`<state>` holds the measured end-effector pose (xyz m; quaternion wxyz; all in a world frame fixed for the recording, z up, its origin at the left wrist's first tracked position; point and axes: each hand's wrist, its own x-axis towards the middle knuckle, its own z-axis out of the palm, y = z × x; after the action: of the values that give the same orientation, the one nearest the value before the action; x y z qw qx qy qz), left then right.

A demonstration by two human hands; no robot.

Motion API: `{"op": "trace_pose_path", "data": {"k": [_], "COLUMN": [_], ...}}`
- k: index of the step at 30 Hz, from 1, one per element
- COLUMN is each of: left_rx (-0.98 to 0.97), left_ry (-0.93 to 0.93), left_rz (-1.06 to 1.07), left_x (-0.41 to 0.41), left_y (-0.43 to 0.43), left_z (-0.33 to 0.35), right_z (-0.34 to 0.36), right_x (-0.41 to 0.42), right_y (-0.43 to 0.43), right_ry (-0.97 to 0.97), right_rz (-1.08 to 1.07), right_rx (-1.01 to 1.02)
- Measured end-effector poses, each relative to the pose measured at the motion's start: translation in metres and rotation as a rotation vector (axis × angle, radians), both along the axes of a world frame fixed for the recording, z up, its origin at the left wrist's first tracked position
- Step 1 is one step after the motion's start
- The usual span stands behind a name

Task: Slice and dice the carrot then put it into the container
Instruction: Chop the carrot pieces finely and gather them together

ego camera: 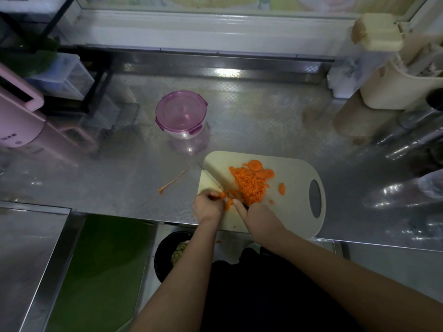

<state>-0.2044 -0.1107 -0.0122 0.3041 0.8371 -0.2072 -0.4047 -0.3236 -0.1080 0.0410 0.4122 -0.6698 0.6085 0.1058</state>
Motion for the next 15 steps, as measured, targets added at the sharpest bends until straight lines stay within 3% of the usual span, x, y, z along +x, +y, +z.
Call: {"op": "trace_pose_path", "data": {"k": [5, 15], "left_rx": [-0.012, -0.008], "left_ry": [-0.039, -0.037], "left_rz": [-0.004, 0.001], "left_x": [-0.001, -0.002], "left_y": [0.000, 0.001], "left_z": [0.000, 0.004], "right_z": [-0.005, -0.021], "right_x": [0.002, 0.005], "right_y": [-0.004, -0.009], "right_ry": [0.004, -0.180], "right_rz": [0.001, -0.082], "right_rx": [0.024, 0.014]}}
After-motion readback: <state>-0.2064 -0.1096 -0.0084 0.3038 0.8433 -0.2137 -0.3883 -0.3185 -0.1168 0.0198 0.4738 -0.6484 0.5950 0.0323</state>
